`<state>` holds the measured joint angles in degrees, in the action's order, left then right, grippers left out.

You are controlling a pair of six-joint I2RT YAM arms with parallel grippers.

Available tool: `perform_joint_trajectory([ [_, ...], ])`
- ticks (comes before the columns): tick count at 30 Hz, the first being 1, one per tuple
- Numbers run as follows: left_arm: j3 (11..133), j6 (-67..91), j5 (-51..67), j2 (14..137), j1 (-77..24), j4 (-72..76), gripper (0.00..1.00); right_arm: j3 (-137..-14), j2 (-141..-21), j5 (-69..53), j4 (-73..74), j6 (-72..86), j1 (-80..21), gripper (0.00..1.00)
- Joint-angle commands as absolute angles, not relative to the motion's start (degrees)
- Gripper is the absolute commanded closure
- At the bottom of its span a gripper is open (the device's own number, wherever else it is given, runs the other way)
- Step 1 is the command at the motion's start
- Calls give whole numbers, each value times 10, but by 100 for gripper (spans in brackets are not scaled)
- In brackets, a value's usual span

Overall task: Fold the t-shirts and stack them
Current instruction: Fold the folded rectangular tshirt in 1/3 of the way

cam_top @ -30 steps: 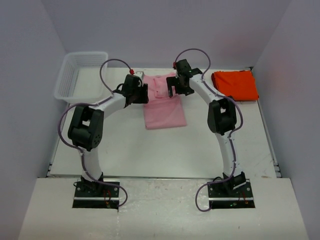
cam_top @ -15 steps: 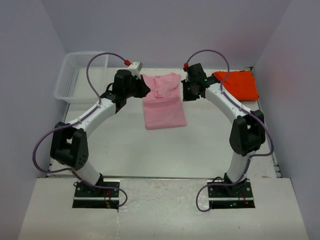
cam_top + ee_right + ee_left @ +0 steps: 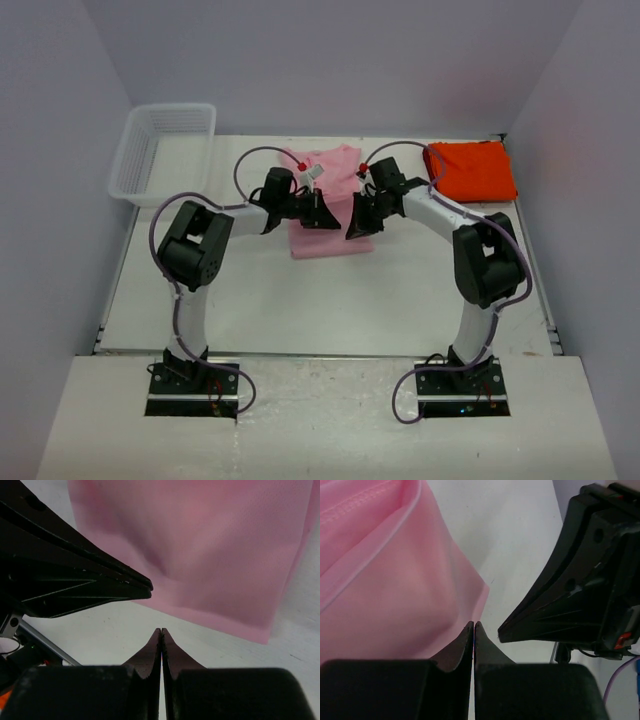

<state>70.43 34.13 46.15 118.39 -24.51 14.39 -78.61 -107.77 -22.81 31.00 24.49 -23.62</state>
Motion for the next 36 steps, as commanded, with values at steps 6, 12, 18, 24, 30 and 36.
perform_joint_trajectory([
  [6, 791, 387, 542, 1265, -246, 246, 100, -796, -1129, -256, 289, 287, -236, 100],
  [12, 864, 415, 557, 1348, -245, 267, 100, -812, -1157, -234, 315, 292, -236, 100],
  [18, 921, 432, 565, 1411, -233, 281, 100, -796, -1146, -194, 330, 299, -236, 100],
  [24, 974, 446, 575, 1445, -202, 282, 100, -772, -1141, -176, 330, 304, -236, 100],
  [30, 1000, 475, 580, 1462, -175, 313, 100, -767, -1153, -164, 333, 309, -236, 100],
  [36, 1054, 483, 583, 1498, -164, 294, 100, -780, -1159, -171, 340, 313, -236, 100],
])
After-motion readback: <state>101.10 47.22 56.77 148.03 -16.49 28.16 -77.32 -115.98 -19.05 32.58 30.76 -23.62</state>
